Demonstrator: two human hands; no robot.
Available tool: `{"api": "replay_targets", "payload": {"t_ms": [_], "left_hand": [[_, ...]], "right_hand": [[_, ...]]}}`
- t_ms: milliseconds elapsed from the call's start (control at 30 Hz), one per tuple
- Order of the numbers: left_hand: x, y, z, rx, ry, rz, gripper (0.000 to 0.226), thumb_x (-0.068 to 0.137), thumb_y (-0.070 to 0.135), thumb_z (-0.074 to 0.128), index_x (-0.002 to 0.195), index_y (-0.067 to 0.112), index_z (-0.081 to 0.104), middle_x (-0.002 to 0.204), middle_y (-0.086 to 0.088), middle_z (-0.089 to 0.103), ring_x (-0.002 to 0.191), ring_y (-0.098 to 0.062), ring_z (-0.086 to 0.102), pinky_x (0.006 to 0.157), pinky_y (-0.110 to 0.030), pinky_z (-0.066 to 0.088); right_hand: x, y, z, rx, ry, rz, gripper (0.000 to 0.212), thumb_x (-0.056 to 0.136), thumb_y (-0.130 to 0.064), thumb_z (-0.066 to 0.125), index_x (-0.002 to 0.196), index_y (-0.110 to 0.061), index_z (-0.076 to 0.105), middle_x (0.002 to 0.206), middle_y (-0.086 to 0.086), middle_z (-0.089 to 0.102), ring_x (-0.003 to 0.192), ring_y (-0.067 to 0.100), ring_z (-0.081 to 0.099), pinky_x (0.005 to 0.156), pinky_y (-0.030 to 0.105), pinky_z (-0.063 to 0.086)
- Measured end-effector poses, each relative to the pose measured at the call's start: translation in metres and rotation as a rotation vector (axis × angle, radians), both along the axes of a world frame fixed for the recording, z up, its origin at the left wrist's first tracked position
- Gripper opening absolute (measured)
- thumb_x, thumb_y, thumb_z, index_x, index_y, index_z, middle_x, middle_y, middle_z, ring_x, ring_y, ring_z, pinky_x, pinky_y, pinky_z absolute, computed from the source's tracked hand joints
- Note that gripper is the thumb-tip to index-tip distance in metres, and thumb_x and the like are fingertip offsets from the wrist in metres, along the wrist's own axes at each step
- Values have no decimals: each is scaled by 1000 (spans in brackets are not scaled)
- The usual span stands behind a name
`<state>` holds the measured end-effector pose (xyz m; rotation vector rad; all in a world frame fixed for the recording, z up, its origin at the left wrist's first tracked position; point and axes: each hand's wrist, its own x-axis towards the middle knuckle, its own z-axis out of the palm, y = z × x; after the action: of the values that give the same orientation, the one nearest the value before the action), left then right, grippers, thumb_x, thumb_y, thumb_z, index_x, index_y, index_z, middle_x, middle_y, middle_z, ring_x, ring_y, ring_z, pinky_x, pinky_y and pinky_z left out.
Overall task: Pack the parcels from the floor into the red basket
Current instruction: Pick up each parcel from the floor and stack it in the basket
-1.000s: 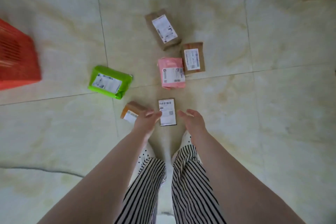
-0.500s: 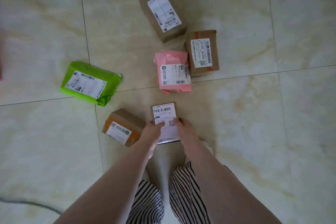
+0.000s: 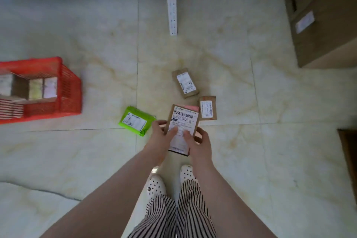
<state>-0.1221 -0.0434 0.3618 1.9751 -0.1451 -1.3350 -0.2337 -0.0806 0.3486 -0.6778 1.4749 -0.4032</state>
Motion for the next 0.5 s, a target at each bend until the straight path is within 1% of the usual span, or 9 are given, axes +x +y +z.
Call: {"api": "replay_targets", "payload": {"t_ms": [33,67,133,200,267,333,367,467,500], "left_hand": [[7,0,25,-30,1,17,39,94,22,59,124,14,37,99,2,60,78,-7,61,53,-15,50],[14,1,48,-53,6,34,40,93,23,60,125,15,37,103,-2,61,80,-11,63,58,-19,54],[29,7,92,-90,8,84,45,91,27,63,128,19,39,113,-9,62,90,-21,67,77,-38,60],[43,16,127,-127,-2,145,46,90,30,64,129,22,41,117,-11,63,98,-27,67,85,-48,57],[58,28,156,-165,-12,222,47,89,31,65,129,21,42,116,-10,63,98,-26,67,78,-43,59],[77,39,176,-204,-20,297,45,91,29,64,129,19,44,114,-10,63,88,-22,66,67,-34,57],[91,49,185,-228,-15,344,43,91,28,63,129,17,44,113,-10,64,84,-20,66,65,-31,57],[129,73,201,-262,-16,398,40,93,28,61,127,17,44,104,-9,64,75,-14,64,55,-21,56],[143,83,205,-268,-16,422,39,93,28,61,127,17,45,103,-9,64,73,-14,64,53,-19,54]], "right_hand": [[4,-3,24,-17,-35,21,40,83,-21,74,118,-22,55,110,5,69,99,25,69,86,46,58],[9,-6,47,-33,-62,54,41,83,-23,75,119,-24,55,110,5,68,100,25,69,86,46,58],[21,-10,89,-85,-91,129,42,82,-24,76,117,-31,55,112,2,67,104,23,67,89,45,57],[38,-12,124,-124,-135,194,42,81,-26,77,113,-39,54,115,0,65,110,21,64,91,44,56],[59,-8,154,-123,-185,273,42,83,-26,74,115,-42,51,113,-1,67,104,15,66,79,37,57],[81,1,178,-131,-210,336,46,86,-26,71,123,-38,48,111,0,68,94,10,67,67,28,53],[96,7,188,-140,-211,369,48,85,-26,72,125,-37,48,112,2,68,95,12,68,69,30,54],[139,28,206,-163,-217,408,47,81,-26,76,118,-40,51,113,11,70,99,25,71,83,44,59],[155,36,209,-161,-217,432,45,81,-25,75,117,-39,51,113,13,70,97,26,72,83,44,59]]}}
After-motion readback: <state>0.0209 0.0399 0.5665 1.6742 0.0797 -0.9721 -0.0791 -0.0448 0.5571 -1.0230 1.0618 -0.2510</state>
